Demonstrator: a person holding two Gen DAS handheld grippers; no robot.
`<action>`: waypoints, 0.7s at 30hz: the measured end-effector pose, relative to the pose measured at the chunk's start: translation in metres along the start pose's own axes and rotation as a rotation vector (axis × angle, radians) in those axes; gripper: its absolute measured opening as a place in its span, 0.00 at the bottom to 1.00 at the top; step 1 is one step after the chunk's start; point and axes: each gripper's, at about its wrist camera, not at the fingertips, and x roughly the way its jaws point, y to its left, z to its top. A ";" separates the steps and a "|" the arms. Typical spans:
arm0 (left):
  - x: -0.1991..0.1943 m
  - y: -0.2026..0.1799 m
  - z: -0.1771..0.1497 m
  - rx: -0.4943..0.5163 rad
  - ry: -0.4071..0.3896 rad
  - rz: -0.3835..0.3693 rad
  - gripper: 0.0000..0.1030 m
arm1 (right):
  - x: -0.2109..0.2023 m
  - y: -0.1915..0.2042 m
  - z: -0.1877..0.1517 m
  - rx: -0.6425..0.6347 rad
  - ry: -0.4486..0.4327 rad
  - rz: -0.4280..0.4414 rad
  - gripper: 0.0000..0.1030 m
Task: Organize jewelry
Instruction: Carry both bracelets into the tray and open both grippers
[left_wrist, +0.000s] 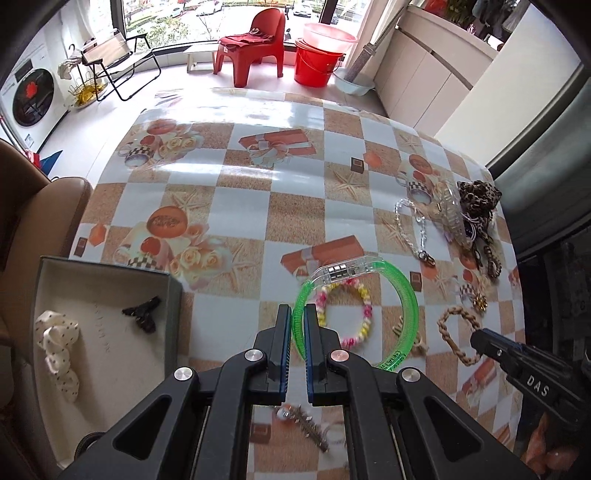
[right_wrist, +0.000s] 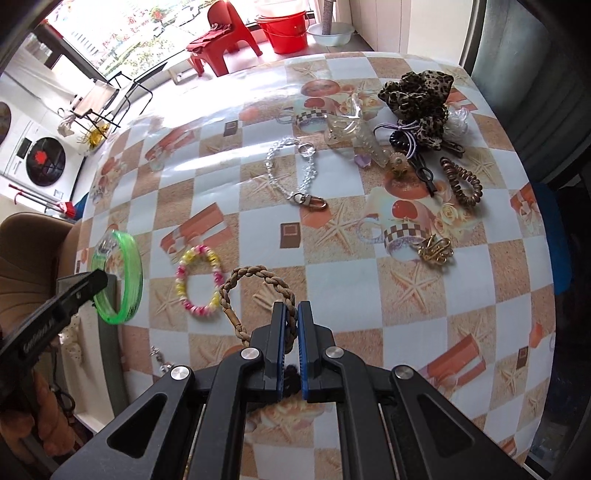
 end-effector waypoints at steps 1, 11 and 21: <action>-0.006 0.003 -0.004 0.000 -0.005 -0.002 0.09 | -0.003 0.003 -0.002 -0.002 0.000 0.003 0.06; -0.049 0.048 -0.038 -0.050 -0.034 0.003 0.09 | -0.022 0.054 -0.018 -0.071 -0.011 0.042 0.06; -0.076 0.122 -0.075 -0.163 -0.050 0.055 0.09 | -0.019 0.143 -0.028 -0.199 0.003 0.110 0.06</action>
